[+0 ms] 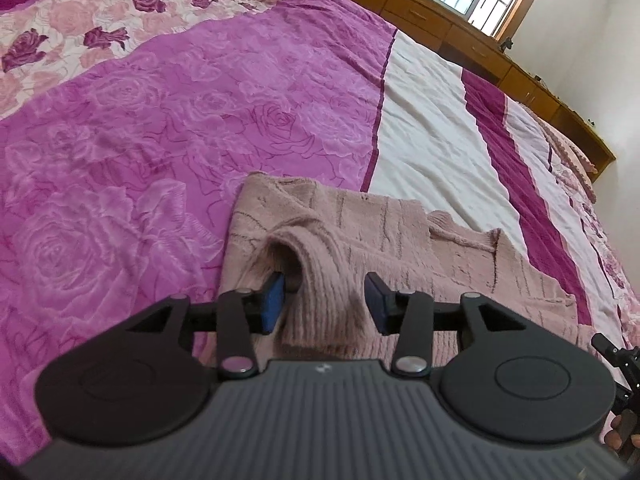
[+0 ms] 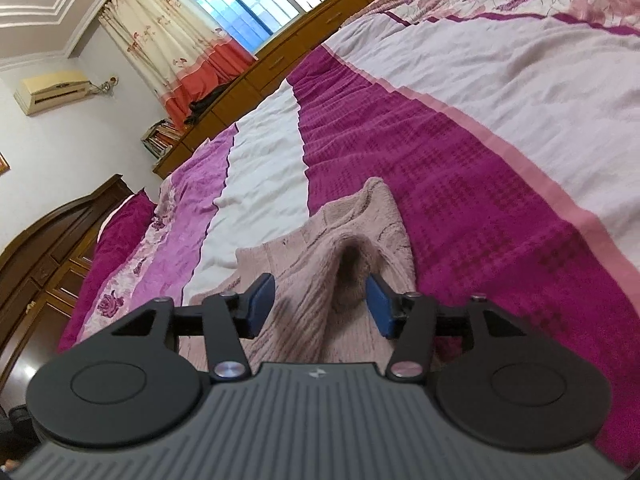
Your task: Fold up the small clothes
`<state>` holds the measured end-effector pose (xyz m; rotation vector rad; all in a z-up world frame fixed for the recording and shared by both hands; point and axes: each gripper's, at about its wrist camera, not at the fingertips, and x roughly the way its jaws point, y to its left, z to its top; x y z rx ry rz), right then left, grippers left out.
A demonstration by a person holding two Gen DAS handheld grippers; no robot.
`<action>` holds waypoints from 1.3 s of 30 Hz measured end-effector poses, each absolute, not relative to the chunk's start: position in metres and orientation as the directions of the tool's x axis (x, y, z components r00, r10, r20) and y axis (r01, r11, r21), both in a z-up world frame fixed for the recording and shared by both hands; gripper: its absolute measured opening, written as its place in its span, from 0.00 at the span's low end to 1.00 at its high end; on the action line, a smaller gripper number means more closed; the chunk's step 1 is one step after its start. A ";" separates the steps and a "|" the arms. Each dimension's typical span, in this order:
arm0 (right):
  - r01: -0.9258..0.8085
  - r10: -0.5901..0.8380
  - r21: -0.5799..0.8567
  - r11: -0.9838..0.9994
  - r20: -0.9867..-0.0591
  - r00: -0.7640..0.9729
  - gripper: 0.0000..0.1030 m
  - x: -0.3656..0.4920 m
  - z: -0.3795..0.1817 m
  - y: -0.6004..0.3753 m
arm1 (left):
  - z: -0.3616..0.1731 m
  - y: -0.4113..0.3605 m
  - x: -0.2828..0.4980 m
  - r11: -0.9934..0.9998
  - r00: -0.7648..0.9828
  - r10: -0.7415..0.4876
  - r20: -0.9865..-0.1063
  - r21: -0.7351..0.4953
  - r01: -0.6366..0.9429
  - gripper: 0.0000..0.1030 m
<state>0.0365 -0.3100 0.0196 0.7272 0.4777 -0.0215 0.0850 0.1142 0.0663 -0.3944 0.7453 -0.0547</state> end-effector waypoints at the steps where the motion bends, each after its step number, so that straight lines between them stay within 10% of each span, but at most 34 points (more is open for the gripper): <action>1: 0.185 0.139 0.629 0.755 -0.430 0.892 0.57 0.034 0.021 -0.310 | 0.067 0.114 0.082 0.926 0.738 -0.184 -0.650 -0.366 -0.092 0.44; 39: 0.161 0.237 0.645 0.747 -0.484 0.842 0.58 -0.012 0.035 -0.276 | 0.070 0.097 0.047 0.948 0.720 -0.147 -0.678 -0.305 -0.093 0.45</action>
